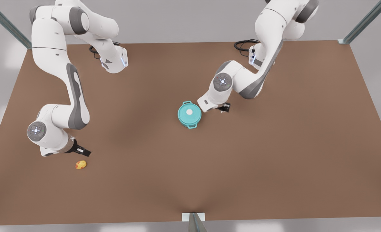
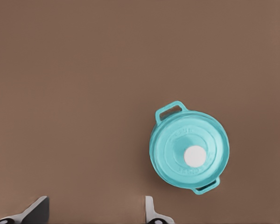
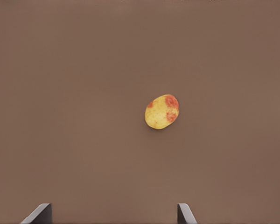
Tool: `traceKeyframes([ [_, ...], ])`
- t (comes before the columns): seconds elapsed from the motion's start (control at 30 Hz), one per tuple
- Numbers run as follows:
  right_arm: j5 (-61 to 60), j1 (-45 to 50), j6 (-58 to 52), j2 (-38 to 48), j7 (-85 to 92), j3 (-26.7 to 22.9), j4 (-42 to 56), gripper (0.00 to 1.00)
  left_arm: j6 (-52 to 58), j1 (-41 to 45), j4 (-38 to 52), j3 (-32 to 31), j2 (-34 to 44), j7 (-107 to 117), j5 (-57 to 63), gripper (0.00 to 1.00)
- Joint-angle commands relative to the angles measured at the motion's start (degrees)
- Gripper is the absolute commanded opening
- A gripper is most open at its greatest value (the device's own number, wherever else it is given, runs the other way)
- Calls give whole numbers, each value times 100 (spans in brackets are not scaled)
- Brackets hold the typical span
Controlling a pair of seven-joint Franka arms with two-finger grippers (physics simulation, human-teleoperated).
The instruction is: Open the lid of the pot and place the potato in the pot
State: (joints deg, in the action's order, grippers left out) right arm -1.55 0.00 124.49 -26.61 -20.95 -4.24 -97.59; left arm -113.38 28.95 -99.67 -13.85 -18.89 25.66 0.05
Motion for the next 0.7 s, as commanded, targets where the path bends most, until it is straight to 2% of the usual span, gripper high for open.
traceKeyframes([
  [0.0, -21, -202, 1077, -81, -1298, -15, 12, 100, -966, 295, 0, -4, -27, 4184, 48, 100],
  [0.07, 14, -334, 1604, -433, -1227, -15, 4, 100, -966, 418, 517, 5, -396, 4202, 223, 100],
  [0.1, 14, -334, 1666, -538, -1227, -15, 12, 100, -870, 524, 1133, 5, -870, 4447, 477, 100],
  [0.13, 5, -343, 1938, -696, -1227, -15, 12, 100, -870, 673, 1178, 5, -1126, 4738, 918, 100],
  [0.2, 14, -440, 2149, -802, -1227, -15, 12, 100, -1036, 700, 1283, -4, -1292, 4729, 918, 100],
  [0.27, 14, -457, 2149, -846, -1280, -7, 12, 100, -1054, 937, 1784, -13, -1829, 4756, 1173, 100],
  [0.37, 23, -457, 2360, -1004, -1254, -7, -14, 100, -1116, 1192, 1407, -4, -1794, 5115, 1330, 100],
  [0.43, 23, -466, 2562, -1136, -1262, -7, 4, 100, -1986, 1183, 492, 31, -1425, 5353, 1542, 100],
  [0.67, 23, -457, 3010, -1268, -1289, -7, -286, 100, -2083, 1139, 466, 40, -1627, 5300, 1709, 100],
])
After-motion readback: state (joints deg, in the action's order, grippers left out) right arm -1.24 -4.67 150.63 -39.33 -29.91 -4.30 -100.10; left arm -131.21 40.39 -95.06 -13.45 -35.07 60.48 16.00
